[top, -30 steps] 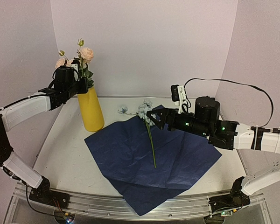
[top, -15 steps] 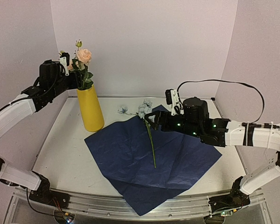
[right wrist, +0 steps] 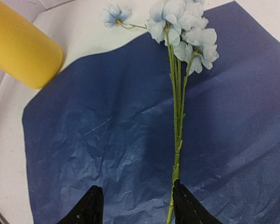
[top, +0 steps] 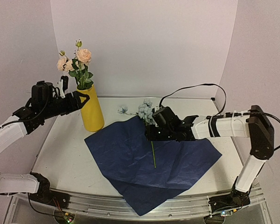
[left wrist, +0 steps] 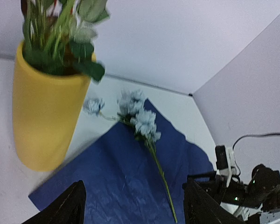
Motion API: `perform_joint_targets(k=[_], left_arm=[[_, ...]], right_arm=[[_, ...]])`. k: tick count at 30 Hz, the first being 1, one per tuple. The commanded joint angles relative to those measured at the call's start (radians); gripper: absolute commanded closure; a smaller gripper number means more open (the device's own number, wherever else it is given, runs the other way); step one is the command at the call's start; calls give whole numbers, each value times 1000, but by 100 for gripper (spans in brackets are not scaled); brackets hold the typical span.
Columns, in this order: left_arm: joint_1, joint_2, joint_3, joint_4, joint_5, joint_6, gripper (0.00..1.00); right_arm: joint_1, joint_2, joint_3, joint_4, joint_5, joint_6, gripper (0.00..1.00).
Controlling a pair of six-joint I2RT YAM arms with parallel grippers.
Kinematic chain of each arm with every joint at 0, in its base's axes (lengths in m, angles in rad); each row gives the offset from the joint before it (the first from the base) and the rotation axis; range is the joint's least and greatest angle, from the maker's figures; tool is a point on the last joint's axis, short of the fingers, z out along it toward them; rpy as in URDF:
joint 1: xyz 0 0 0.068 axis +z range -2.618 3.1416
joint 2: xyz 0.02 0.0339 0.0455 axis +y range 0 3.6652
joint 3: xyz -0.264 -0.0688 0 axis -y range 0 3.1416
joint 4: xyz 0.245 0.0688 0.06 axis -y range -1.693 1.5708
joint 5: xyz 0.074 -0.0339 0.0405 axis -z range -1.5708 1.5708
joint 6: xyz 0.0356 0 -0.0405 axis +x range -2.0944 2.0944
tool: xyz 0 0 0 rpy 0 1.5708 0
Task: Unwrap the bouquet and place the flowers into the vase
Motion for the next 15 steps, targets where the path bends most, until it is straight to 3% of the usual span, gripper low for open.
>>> perform_joint_targets(k=[1,7,15], left_arm=[[1,35,-84,-7,172,-136,26],[0,38,-177,100,239,-195,23],[0,54,-188,113,245,-196,23]], right_arm=[[-4,93,73,-86,45,13,49],[-3,184,107,-105,59,19,50],[-3,257,120,-115,65,29,56]])
